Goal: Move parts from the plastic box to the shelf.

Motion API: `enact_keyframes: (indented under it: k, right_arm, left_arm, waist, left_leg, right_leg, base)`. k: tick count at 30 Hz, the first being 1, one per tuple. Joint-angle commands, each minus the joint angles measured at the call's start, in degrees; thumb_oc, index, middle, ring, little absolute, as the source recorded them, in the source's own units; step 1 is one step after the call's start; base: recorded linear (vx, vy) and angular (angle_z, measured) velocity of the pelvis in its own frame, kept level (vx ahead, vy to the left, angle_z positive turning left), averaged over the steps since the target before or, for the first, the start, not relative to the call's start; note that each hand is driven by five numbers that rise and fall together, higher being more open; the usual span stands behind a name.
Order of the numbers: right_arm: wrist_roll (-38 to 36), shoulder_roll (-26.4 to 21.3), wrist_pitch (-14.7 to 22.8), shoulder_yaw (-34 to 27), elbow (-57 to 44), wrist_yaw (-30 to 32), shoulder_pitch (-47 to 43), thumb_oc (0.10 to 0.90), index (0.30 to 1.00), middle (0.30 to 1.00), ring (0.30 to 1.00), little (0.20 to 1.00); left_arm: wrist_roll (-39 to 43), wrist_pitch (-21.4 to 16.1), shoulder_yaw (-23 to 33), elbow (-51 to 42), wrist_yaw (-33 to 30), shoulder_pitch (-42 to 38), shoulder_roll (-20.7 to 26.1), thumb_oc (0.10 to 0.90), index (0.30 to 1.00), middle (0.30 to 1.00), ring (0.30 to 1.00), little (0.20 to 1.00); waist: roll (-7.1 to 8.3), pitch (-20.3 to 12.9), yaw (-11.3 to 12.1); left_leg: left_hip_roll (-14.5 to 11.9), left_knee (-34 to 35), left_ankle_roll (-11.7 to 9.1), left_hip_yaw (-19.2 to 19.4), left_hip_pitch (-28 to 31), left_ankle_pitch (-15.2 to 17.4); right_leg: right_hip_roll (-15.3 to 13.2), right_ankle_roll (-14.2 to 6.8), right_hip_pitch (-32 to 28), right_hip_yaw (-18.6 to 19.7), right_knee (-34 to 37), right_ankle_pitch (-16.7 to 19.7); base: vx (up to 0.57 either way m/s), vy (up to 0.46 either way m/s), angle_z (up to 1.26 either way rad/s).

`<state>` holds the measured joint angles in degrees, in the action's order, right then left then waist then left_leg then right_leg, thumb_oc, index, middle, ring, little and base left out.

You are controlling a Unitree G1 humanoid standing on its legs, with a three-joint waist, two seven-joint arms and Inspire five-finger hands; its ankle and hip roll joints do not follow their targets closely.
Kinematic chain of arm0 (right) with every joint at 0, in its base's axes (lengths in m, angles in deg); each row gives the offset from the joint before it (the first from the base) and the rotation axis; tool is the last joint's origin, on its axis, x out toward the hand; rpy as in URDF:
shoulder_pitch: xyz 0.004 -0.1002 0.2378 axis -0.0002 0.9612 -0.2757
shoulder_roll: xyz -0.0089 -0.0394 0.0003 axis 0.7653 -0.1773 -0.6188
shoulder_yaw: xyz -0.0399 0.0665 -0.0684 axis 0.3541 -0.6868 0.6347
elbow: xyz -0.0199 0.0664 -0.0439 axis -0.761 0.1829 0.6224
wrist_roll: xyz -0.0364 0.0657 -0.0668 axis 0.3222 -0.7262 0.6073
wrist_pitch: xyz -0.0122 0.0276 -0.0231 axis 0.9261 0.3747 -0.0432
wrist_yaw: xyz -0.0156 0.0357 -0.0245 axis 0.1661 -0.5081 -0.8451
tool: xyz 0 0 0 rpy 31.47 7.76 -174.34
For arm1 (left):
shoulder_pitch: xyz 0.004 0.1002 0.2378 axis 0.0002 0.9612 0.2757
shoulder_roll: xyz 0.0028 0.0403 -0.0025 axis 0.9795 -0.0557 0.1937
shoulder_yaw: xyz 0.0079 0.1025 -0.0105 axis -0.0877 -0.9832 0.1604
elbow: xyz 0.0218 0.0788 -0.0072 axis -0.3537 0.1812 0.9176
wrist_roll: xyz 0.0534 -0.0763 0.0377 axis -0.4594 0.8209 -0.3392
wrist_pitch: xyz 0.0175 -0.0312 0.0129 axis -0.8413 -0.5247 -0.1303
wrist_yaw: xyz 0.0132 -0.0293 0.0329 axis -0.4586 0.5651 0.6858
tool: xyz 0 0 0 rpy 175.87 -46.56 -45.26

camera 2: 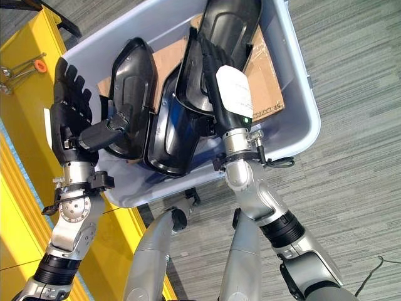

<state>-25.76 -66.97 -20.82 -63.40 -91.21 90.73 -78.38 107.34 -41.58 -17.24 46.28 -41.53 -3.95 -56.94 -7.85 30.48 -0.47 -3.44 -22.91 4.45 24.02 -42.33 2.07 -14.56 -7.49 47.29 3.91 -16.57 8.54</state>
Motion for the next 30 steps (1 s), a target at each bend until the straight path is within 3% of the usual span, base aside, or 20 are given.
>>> enact_keyframes:
  k: [1,7,12,22,28,29,30]
  right_arm:
    - [-1.78,1.72,3.18,0.39,-3.55,3.69,-4.22,0.9,1.0,1.0,1.0,1.0]
    - [-1.2,3.02,4.05,0.92,-1.2,3.32,-3.46,0.9,1.0,1.0,1.0,1.0]
    - [-0.55,3.28,6.72,1.4,-0.51,2.71,-3.25,0.9,1.0,1.0,1.0,1.0]
    - [2.08,5.44,1.88,3.22,3.74,3.21,-3.7,0.9,1.0,1.0,1.0,1.0]
    - [-0.3,5.94,1.95,2.3,9.45,7.97,-4.18,0.9,1.0,1.0,1.0,1.0]
    - [-0.87,5.93,2.1,2.11,9.81,8.21,-4.13,0.763,0.808,0.808,0.808,0.808]
    - [-1.29,5.88,2.62,1.8,10.36,8.52,-4.13,0.496,0.435,0.435,0.435,0.435]
  left_arm:
    - [-3.29,-6.41,1.7,-6.14,-2.03,-1.74,-1.81,0.9,1.0,1.0,1.0,1.0]
    - [-6.19,-6.39,0.11,-3.95,-3.18,-3.07,-2.46,0.9,1.0,1.0,1.0,1.0]
    - [-7.31,-8.87,-1.12,-2.6,-3.62,-3.57,-2.57,0.9,1.0,1.0,1.0,1.0]
    - [-4.91,-10.27,-0.93,-2.1,-2.3,-2.36,-2.58,0.9,1.0,1.0,1.0,1.0]
    - [-3.92,-12.16,-1.03,-2.8,-0.53,-0.47,-2.26,0.9,1.0,1.0,1.0,1.0]
    - [-3.79,-12.35,-1.05,-2.97,-0.42,-0.12,-2.3,0.9,1.0,1.0,1.0,1.0]
    - [-3.54,-12.69,-1.15,-3.21,-0.12,0.48,-2.38,0.9,1.0,1.0,1.0,1.0]
  waist:
    - [-5.68,-0.69,-1.47]
    - [-5.53,-0.69,-1.86]
    - [-6.05,-0.69,-1.98]
    - [-7.33,-0.69,-0.98]
    - [-8.16,-0.69,0.32]
    - [-8.28,-0.69,0.47]
    - [-8.47,-0.69,0.71]
  left_leg:
    - [5.12,-2.09,-1.83,-5.16,0.53,7.7]
    - [5.06,-2.82,-1.86,-5.11,-0.95,7.83]
    - [5.3,-3.11,-1.75,-5.0,-1.6,7.92]
    - [5.76,-3.88,-1.35,-4.93,-1.8,8.44]
    - [6.27,-4.04,-1.1,-5.7,-1.94,8.44]
    - [6.36,-4.0,-1.06,-5.8,-1.91,8.46]
    - [6.47,-3.96,-1.03,-5.93,-1.86,8.47]
  right_leg:
    - [0.45,0.54,2.55,-7.37,-4.68,-8.24]
    - [0.26,0.48,3.89,-7.06,-4.87,-7.74]
    - [-0.3,0.33,4.73,-6.7,-4.47,-6.84]
    - [-1.22,0.3,5.12,-6.83,-4.59,-6.59]
    - [-1.88,0.58,5.04,-7.62,-5.04,-6.66]
    - [-1.93,0.63,5.02,-7.68,-5.09,-6.72]
    - [-2.04,0.66,4.98,-7.76,-5.15,-6.78]
  base:
    - [0.02,0.043,-0.02]
    - [0.0,0.007,0.0]
    - [0.01,0.031,0.0]
    - [0.0,0.008,0.0]
    - [0.0,-0.017,0.05]
    - [0.0,-0.01,0.1]
    - [0.0,-0.018,0.07]
